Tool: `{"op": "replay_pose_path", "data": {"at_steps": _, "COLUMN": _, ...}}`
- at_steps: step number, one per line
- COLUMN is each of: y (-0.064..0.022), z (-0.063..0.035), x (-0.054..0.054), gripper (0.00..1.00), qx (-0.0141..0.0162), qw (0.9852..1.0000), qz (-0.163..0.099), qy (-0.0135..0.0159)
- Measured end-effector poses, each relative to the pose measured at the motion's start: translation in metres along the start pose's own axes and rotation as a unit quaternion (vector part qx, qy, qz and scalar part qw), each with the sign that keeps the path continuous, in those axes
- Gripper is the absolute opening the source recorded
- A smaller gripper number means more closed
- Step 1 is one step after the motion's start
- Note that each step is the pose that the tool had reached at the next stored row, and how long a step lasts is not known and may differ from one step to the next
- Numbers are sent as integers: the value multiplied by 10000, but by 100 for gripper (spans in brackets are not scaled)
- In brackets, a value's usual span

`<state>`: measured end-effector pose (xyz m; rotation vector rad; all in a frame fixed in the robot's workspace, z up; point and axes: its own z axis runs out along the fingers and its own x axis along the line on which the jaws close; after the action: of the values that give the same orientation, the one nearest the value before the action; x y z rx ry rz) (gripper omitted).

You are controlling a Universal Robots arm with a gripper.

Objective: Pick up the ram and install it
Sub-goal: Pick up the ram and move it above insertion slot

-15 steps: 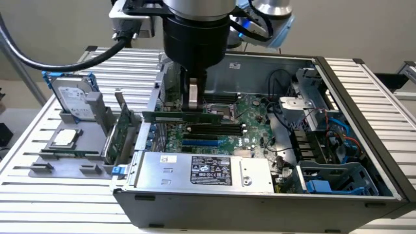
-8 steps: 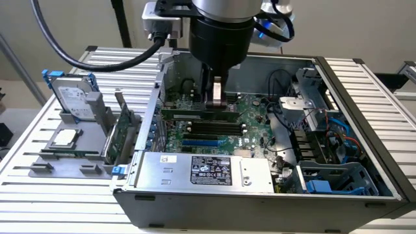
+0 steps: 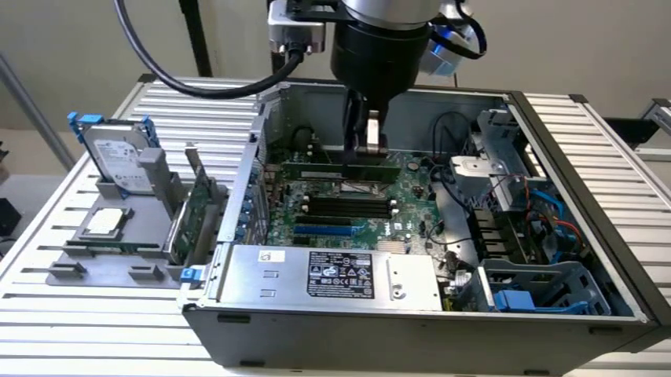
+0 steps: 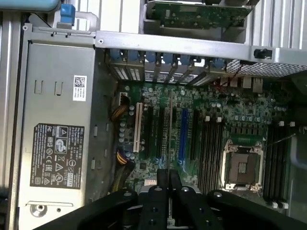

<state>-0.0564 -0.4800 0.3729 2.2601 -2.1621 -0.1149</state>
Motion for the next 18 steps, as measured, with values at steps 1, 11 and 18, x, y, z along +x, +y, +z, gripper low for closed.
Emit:
{"op": "replay_pose_path", "data": {"at_steps": 1, "y": -23, "z": 18, "x": -42, "gripper": 0, "qx": 0, "qw": 10000, "qz": 0, "qy": 1}}
{"op": "replay_pose_path", "data": {"at_steps": 11, "y": -194, "z": 194, "x": -425, "gripper": 0, "qx": 0, "qw": 10000, "qz": 0, "qy": 2}}
{"op": "replay_pose_path", "data": {"at_steps": 18, "y": -260, "z": 320, "x": -617, "gripper": 0, "qx": 0, "qw": 10000, "qz": 6, "qy": 2}}
